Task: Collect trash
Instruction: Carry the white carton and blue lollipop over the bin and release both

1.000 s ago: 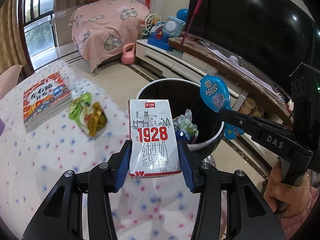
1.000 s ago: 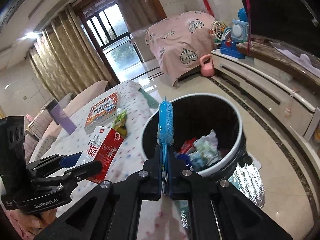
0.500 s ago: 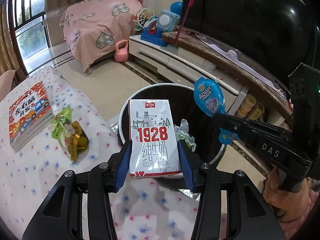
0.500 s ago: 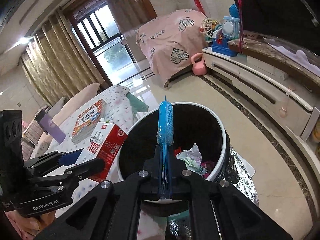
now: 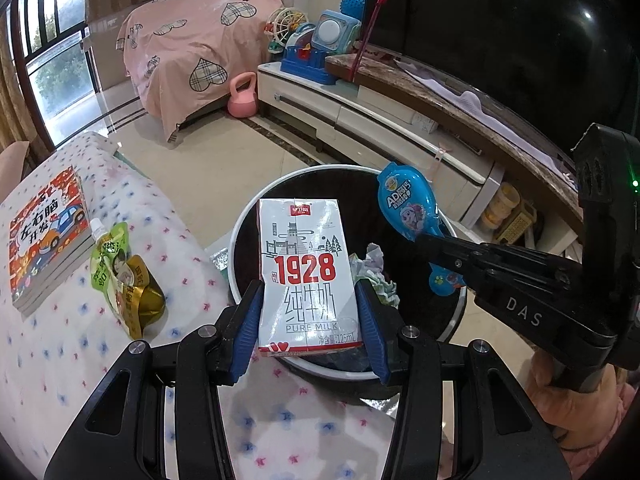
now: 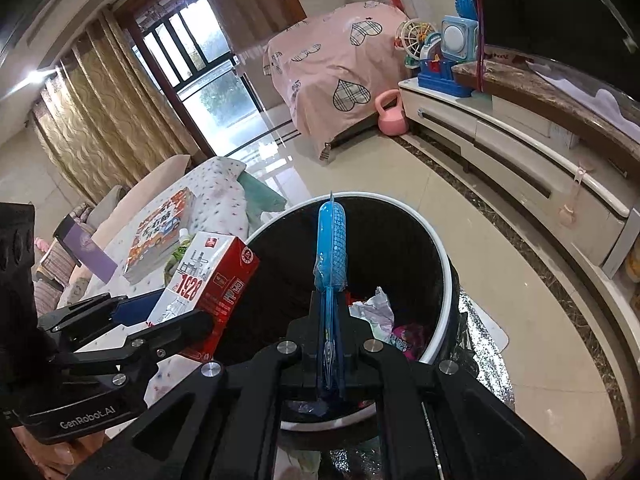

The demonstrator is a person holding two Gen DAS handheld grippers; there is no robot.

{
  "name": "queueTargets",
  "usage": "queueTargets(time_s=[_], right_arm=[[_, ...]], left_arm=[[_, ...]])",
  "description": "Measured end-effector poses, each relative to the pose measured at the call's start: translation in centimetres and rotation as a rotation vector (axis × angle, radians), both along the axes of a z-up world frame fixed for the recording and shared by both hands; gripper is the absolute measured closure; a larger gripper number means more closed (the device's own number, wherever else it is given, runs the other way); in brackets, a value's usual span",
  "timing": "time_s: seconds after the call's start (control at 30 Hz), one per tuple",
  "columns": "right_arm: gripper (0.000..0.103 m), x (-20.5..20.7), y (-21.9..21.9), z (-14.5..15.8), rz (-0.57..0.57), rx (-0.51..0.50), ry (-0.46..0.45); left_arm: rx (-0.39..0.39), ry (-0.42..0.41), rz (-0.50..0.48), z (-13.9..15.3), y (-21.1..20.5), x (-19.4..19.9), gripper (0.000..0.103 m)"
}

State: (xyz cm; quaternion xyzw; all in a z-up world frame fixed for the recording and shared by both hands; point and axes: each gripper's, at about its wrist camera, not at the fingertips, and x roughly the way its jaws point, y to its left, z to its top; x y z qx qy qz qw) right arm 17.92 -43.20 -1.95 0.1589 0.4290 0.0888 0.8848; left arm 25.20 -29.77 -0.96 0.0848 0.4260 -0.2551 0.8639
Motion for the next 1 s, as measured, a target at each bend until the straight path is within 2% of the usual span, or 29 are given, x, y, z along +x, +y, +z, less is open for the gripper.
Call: queueTargets(time_s=[0.13, 0.23, 0.27, 0.3, 0.33, 0.37, 0.4, 0.53, 0.63, 0.77, 1.0], right_arm=[[0.098, 0.3, 0.0, -0.1, 0.001, -0.007, 0.005], [0.093, 0.4, 0.0, -0.1, 0.005, -0.008, 0.004], [0.091, 0.4, 0.0, 0.0, 0.005, -0.008, 0.002], [0.084, 0.5, 0.0, 0.0, 0.004, -0.012, 0.0], [0.079, 0.3, 0.0, 0.2, -0.002, -0.022, -0.007], [0.066, 0.2, 0.0, 0.4, -0.005, -0.023, -0.014], [0.059, 0.1, -0.1, 0.5, -0.009, -0.02, -0.021], [0.056, -0.3, -0.2, 0.9, -0.018, -0.012, -0.033], [0.04, -0.9, -0.2, 1.3, -0.026, 0.001, -0.043], [0.017, -2.4, 0.0, 2.2, -0.035, 0.018, -0.074], [0.004, -6.0, 1.6, 3.7, -0.055, 0.03, -0.127]], left_arm=[[0.004, 0.006, 0.001, -0.1, -0.1, 0.2, 0.057], [0.017, 0.012, 0.007, -0.2, -0.1, 0.2, 0.055], [0.018, 0.01, 0.011, -0.2, 0.0, 0.2, 0.05], [0.019, 0.008, 0.018, -0.2, 0.2, 0.1, 0.04], [0.015, 0.002, 0.025, 0.0, 0.4, 0.1, 0.036], [0.008, -0.005, 0.029, 0.1, 0.6, 0.0, 0.034], [0.003, -0.01, 0.037, 0.2, 0.9, -0.1, 0.034], [-0.02, -0.012, 0.064, 0.8, 2.4, -0.5, 0.033], [-0.044, -0.019, 0.089, 1.2, 3.9, -1.2, 0.027], [-0.09, -0.006, 0.125, 1.5, 6.3, -2.5, 0.025], [-0.162, -0.023, 0.184, 1.9, 10.4, -6.7, 0.024]])
